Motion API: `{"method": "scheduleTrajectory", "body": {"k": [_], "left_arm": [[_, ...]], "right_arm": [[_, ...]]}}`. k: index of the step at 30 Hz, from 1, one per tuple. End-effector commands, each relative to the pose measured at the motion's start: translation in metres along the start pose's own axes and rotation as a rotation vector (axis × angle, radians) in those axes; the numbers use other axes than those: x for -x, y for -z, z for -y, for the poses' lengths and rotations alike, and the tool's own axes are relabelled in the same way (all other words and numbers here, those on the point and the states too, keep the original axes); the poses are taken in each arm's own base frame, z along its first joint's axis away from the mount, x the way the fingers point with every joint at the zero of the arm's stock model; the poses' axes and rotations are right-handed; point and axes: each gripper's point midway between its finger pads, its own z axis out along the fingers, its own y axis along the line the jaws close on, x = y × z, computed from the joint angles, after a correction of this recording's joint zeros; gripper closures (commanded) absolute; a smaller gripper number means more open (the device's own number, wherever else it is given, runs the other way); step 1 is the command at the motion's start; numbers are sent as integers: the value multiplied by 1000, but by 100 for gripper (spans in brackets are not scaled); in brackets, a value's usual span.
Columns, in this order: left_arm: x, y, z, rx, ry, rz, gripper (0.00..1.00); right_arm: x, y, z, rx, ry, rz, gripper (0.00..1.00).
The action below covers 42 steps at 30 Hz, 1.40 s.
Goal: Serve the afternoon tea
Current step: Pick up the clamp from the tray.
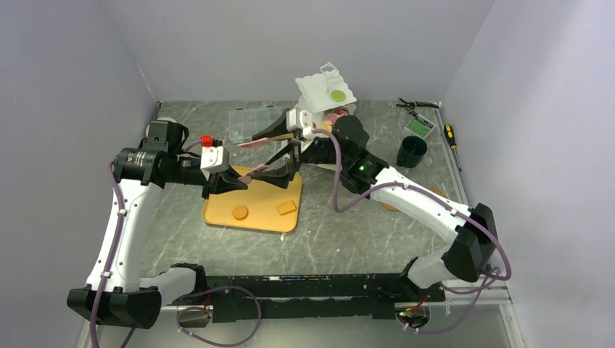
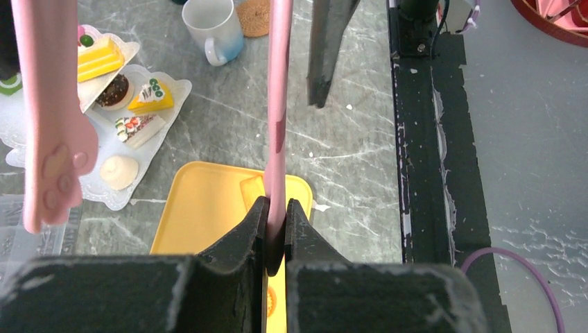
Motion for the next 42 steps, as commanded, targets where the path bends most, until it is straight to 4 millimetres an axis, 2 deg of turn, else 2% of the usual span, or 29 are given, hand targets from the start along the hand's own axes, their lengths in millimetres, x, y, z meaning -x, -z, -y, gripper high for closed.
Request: {"method": "scheduleTrajectory", "body": {"k": [1,7,11,15,25,32,42], "left_arm": [[35,3,3,-3,-63,101,97],[39,4,3,-5,-61,111,97],[41,5,6,-9,-62,114,97],[41,4,7,-9,-63,118,97],[32,4,9,-24,-53,87,97],[27,2,7,-17,-49,79,97],[27,3,6,-15,-51,72,97]], "right_arm": [[-1,8,-16,15,22,73,0],[12,15,-18,1,1,167,0],[32,32,-13,-22,-13,282,0],[28,26,-12,5,-28,245,0],[41,18,-11,62,2,188,1],[35,13,-10,100,-5,103,6],[35,10,-9,112,13,81,15]]}}
